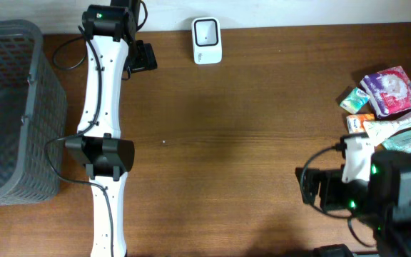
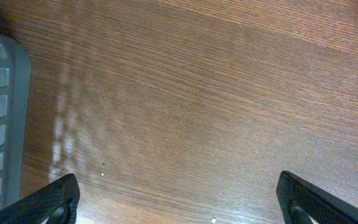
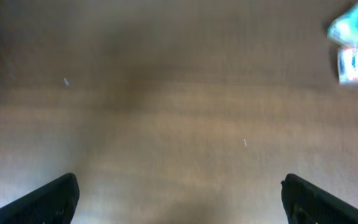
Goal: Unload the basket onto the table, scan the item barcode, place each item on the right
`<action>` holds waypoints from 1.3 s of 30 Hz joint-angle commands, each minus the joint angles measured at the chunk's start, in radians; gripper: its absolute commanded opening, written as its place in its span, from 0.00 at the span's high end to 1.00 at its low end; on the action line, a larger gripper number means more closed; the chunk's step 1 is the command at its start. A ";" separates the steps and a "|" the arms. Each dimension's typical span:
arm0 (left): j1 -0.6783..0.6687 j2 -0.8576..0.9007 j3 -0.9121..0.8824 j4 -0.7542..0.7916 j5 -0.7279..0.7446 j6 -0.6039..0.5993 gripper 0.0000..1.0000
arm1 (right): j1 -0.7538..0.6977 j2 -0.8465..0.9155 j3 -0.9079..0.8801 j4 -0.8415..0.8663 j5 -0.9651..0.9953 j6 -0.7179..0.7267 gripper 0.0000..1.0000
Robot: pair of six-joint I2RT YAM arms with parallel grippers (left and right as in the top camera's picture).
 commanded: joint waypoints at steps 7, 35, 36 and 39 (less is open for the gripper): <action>0.008 -0.006 0.006 0.000 -0.014 0.015 0.01 | 0.009 -0.323 -0.128 0.096 0.076 -0.014 0.01; 0.008 -0.006 0.006 0.000 -0.014 0.015 0.01 | 0.007 -0.705 -1.007 1.044 0.154 -0.067 0.01; 0.008 -0.006 0.006 0.000 -0.014 0.015 0.01 | 0.007 -0.705 -1.017 1.067 0.154 -0.067 0.01; 0.008 -0.006 0.006 0.000 -0.014 0.015 0.01 | 0.007 -0.705 -1.038 1.107 0.154 -0.067 0.01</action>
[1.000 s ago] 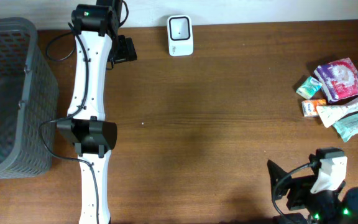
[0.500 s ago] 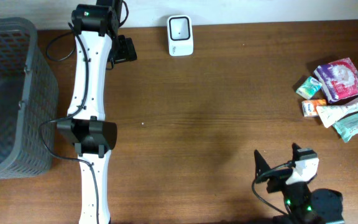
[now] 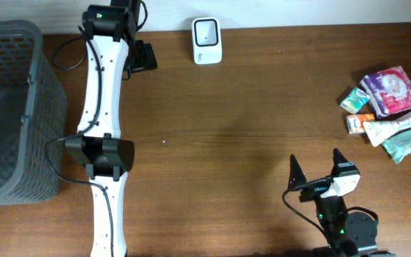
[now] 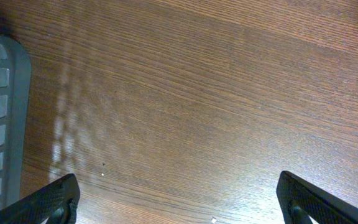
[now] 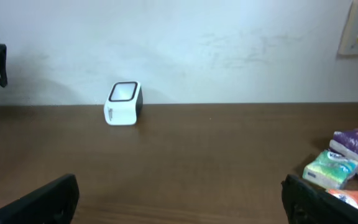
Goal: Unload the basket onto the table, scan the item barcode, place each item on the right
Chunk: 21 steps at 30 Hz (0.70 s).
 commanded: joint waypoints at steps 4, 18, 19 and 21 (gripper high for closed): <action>0.008 -0.006 0.006 0.000 -0.014 0.015 0.01 | 0.004 -0.010 -0.070 0.080 0.039 0.001 0.01; 0.008 -0.006 0.006 0.000 -0.014 0.015 0.01 | -0.055 -0.010 -0.108 0.046 0.039 0.000 0.01; 0.008 -0.006 0.006 0.000 -0.014 0.015 0.01 | -0.055 -0.010 -0.108 0.046 0.039 0.000 0.01; 0.008 -0.006 0.006 0.000 -0.014 0.015 0.01 | -0.055 -0.010 -0.108 0.046 0.039 0.000 0.01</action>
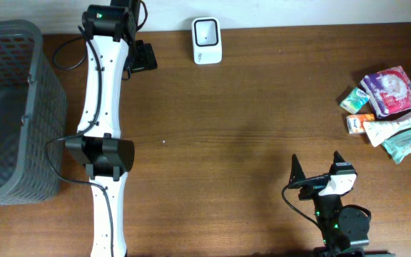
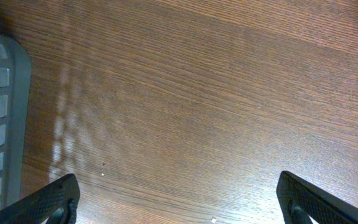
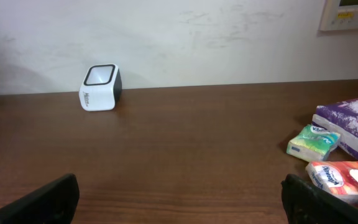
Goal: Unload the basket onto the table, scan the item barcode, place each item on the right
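A white barcode scanner (image 1: 207,41) stands at the table's far edge, and the right wrist view shows this scanner (image 3: 98,88) against the wall. Several items lie at the right: a purple packet (image 1: 389,91), a green tissue pack (image 1: 353,100), an orange pack (image 1: 359,123), a white tube (image 1: 394,126) and a teal packet (image 1: 407,145). My right gripper (image 1: 317,170) is near the front edge, open and empty, well short of the items. The left gripper (image 1: 143,57) is at the far left, open over bare wood (image 2: 179,205).
A grey mesh basket (image 1: 13,107) fills the left end of the table; its corner shows in the left wrist view. The left arm stretches along the table beside it. The tabletop (image 1: 248,135) is brown wood.
The right gripper has shifted slightly toward the front edge and its view has swung a little to the right, showing more of the items. The left arm has not moved.
First the right arm reached out beside the items with its camera looking down at the table, blurred. Then it was drawn back to the front edge, open, looking level across the table at the scanner. It stays there now. The left arm stayed still.
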`<action>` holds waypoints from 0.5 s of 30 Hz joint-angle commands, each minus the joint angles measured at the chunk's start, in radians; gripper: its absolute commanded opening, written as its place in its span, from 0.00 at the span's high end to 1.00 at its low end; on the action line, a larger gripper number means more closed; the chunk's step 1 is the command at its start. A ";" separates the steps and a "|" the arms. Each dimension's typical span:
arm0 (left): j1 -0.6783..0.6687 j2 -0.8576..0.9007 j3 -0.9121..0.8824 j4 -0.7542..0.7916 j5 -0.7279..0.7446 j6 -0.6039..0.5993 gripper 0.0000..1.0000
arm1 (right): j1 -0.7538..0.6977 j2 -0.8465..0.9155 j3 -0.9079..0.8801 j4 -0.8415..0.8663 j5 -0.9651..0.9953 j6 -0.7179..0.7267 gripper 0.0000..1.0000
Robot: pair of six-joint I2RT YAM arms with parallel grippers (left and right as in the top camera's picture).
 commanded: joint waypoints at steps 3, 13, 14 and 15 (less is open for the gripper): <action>0.008 -0.006 0.006 0.000 -0.014 0.016 0.01 | -0.008 -0.010 -0.009 -0.003 0.013 -0.047 0.01; 0.008 -0.006 0.006 0.000 -0.014 0.016 0.01 | -0.008 -0.010 -0.009 -0.004 0.013 -0.076 0.01; 0.008 -0.006 0.006 0.000 -0.014 0.016 0.01 | -0.008 -0.010 -0.009 -0.004 0.012 -0.072 0.01; 0.008 -0.006 0.006 0.000 -0.014 0.016 0.01 | -0.008 -0.010 -0.009 -0.004 0.013 -0.065 0.01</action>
